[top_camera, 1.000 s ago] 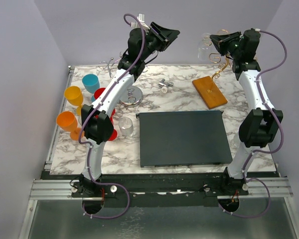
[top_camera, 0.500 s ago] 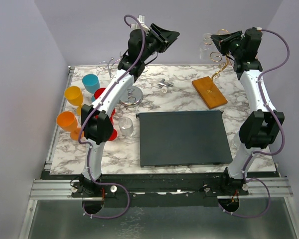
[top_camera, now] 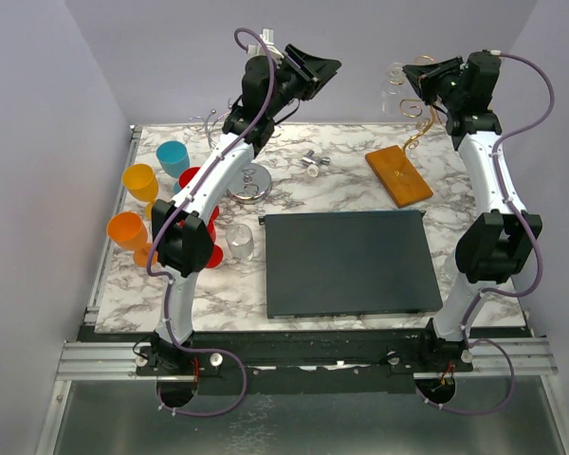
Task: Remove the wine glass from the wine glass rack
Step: Pick up the wine glass from the wine rack.
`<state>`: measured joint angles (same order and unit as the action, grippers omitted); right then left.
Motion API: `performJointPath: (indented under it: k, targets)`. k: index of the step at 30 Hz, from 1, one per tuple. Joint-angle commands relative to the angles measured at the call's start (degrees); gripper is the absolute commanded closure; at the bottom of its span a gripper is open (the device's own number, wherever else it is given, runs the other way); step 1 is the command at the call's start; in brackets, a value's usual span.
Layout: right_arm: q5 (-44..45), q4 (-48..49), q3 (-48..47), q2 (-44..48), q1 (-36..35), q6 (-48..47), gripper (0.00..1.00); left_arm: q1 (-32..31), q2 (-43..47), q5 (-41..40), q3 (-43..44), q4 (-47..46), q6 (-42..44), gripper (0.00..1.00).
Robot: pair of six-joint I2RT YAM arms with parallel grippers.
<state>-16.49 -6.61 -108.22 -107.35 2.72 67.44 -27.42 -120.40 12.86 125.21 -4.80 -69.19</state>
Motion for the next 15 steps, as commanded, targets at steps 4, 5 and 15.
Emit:
performJointPath:
  k: [4,5,15]
  targets:
    - [2.9,2.0,-7.0,-0.4,0.1,-0.8,0.99,0.6,2.9,1.4,-0.2,-1.6,0.1,0.6]
    - [2.7,0.6,-8.4,-1.3,0.1,-1.1,0.99,0.7,2.9,1.4,-0.2,-1.7,0.1,0.6]
    - [2.7,0.5,-8.9,-2.2,0.1,-1.1,0.99,0.9,2.5,1.5,0.2,-1.8,-0.1,0.6]
